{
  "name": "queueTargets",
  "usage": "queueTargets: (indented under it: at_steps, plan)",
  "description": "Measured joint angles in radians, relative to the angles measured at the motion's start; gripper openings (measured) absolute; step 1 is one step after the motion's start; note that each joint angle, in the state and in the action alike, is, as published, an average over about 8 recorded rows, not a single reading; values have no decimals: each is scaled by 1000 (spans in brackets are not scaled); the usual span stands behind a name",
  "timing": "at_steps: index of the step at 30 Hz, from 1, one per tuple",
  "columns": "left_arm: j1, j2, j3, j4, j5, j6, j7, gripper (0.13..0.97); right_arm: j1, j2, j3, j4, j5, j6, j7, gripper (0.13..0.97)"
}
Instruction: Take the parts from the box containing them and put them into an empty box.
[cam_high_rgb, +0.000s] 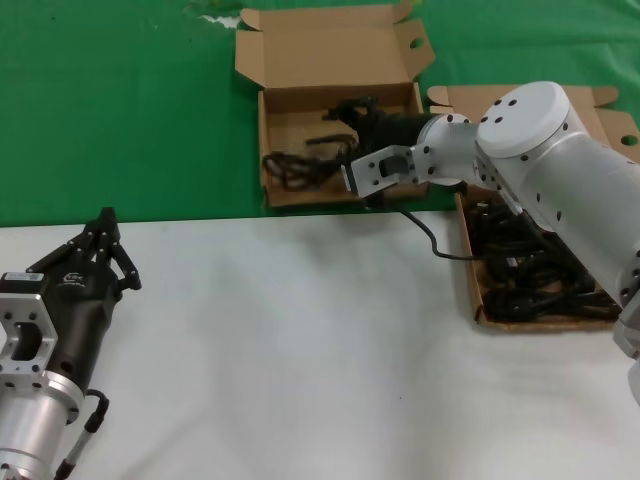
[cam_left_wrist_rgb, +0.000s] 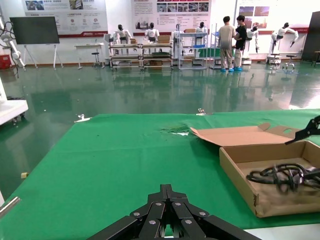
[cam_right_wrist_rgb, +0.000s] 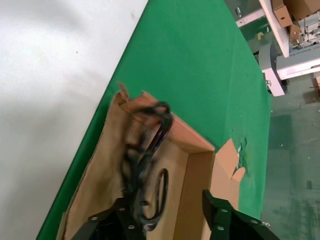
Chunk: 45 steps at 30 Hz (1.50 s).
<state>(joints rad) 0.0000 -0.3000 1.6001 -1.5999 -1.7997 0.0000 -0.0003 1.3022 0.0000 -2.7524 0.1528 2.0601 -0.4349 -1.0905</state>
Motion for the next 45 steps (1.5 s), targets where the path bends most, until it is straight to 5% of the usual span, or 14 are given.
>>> queueTargets:
  at_steps: [5, 16, 28, 35, 45]
  plan:
    - [0, 0, 0, 0, 0, 0, 0, 139, 0, 0, 0, 2, 20, 15, -19, 425]
    - [0, 0, 0, 0, 0, 0, 0, 139, 22, 0, 35, -30, 101, 8, -43, 666]
    - [0, 0, 0, 0, 0, 0, 0, 139, 62, 36, 364, -111, 76, -87, -80, 873]
    - [0, 0, 0, 0, 0, 0, 0, 139, 34, 123, 531, -28, 40, -120, -49, 934]
    - [0, 0, 0, 0, 0, 0, 0, 139, -38, 194, 612, 126, 2, -109, 41, 964]
